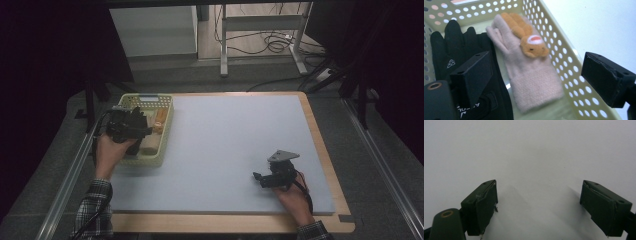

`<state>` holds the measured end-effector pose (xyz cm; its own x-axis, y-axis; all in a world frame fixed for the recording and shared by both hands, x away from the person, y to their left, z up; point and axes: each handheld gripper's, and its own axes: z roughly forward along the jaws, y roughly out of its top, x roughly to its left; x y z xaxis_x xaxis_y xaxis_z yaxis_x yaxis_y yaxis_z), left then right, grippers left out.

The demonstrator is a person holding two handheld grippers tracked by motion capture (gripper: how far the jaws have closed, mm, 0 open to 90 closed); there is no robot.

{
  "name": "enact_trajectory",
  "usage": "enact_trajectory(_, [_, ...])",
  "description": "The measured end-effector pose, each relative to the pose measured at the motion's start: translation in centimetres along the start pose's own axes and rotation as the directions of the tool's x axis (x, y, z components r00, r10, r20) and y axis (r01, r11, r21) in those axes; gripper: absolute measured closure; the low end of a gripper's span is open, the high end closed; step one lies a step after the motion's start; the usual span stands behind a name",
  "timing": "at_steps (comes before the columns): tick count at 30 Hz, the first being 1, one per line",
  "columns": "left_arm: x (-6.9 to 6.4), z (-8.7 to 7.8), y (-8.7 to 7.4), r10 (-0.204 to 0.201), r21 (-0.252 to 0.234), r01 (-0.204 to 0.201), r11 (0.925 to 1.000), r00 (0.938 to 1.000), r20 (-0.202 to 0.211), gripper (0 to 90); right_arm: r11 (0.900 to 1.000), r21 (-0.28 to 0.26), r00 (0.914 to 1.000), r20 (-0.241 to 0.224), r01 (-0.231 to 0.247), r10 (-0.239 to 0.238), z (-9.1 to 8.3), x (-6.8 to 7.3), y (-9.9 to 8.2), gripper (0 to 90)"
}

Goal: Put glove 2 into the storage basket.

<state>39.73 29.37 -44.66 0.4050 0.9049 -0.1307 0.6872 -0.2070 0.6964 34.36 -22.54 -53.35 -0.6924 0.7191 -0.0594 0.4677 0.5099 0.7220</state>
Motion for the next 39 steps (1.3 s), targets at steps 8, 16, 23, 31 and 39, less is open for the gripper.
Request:
enact_trajectory(8, [-1.1, -0.7, 0.0, 0.031, -0.011, -0.030, 0.9995, 0.9994, 0.017, 5.9, 1.0000, 0.000, 1.0000, 0.001, 0.001, -0.001, 0.0, 0.0, 0.0, 14.2])
enact_trajectory(16, [-2.4, -1.2, 0.0, 0.067, -0.006, -0.067, 0.9978, 0.9973, 0.029, 3.7, 1.0000, 0.000, 1.0000, 0.001, 0.001, -0.001, 0.0, 0.0, 0.0, 14.2])
enact_trajectory(23, [-3.6, -1.6, 0.1, 0.100, -0.015, -0.099, 0.9950, 0.9941, 0.044, 3.0, 1.0000, 0.000, 1.0000, 0.002, 0.001, -0.001, 0.0, 0.0, 0.0, 14.2])
enact_trajectory(31, [-5.1, -1.4, 0.0, 0.145, -0.022, -0.144, 0.9894, 0.9878, 0.058, 2.9, 1.0000, 0.000, 1.0000, 0.001, 0.000, 0.000, 0.0, 0.0, 0.0, 14.2])
enact_trajectory(39, [-6.5, -0.7, 0.0, 0.178, -0.030, -0.176, 0.9840, 0.9804, 0.086, 2.9, 1.0000, -0.001, 1.0000, 0.001, 0.001, -0.001, 0.0, 0.0, 0.0, 14.3])
